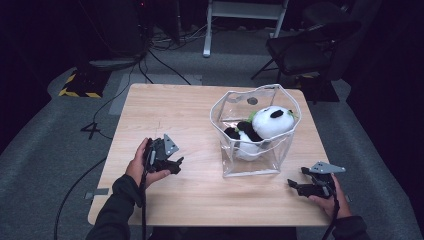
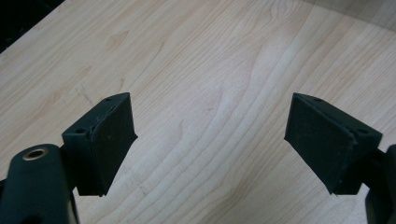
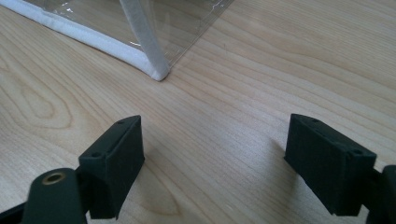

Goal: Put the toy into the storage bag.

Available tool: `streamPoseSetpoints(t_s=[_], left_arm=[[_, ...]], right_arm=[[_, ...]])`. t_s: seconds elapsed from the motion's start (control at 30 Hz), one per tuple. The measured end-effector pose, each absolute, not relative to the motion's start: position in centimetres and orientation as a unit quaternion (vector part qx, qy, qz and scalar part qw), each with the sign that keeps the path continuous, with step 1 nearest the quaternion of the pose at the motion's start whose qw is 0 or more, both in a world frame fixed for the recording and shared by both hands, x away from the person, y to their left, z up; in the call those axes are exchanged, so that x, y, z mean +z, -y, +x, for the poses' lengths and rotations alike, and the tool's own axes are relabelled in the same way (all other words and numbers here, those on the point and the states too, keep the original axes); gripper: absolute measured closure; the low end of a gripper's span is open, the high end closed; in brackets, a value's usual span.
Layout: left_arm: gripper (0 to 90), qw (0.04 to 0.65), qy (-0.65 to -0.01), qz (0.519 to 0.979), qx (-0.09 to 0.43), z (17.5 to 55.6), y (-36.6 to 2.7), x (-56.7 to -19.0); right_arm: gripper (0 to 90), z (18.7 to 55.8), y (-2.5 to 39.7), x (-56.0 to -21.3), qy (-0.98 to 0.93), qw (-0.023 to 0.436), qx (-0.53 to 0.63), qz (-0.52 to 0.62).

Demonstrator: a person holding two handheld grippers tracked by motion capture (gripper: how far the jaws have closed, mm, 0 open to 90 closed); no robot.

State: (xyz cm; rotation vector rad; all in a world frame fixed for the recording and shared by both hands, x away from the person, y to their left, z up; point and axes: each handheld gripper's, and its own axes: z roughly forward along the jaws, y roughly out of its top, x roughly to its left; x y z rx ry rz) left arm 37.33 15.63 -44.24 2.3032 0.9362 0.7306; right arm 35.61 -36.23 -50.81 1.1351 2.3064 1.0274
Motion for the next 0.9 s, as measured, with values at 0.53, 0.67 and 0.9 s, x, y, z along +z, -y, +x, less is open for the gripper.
streamPoseSetpoints(t_s=[0.53, 0.67, 0.9], left_arm=[[16.1, 0.266, -0.360, 0.858, 0.253, 36.1, -16.6, -46.4], [16.1, 0.266, -0.364, 0.855, 0.258, 35.7, -17.0, -46.6], [16.1, 0.265, -0.372, 0.852, 0.257, 35.2, -17.7, -47.1]], right_arm=[[19.5, 35.6, 36.2, -50.8, -0.819, 0.186, 0.365, 0.403], [19.5, 35.6, 36.2, -50.8, -0.819, 0.186, 0.365, 0.403], [19.5, 35.6, 36.2, -50.8, -0.819, 0.186, 0.365, 0.403]])
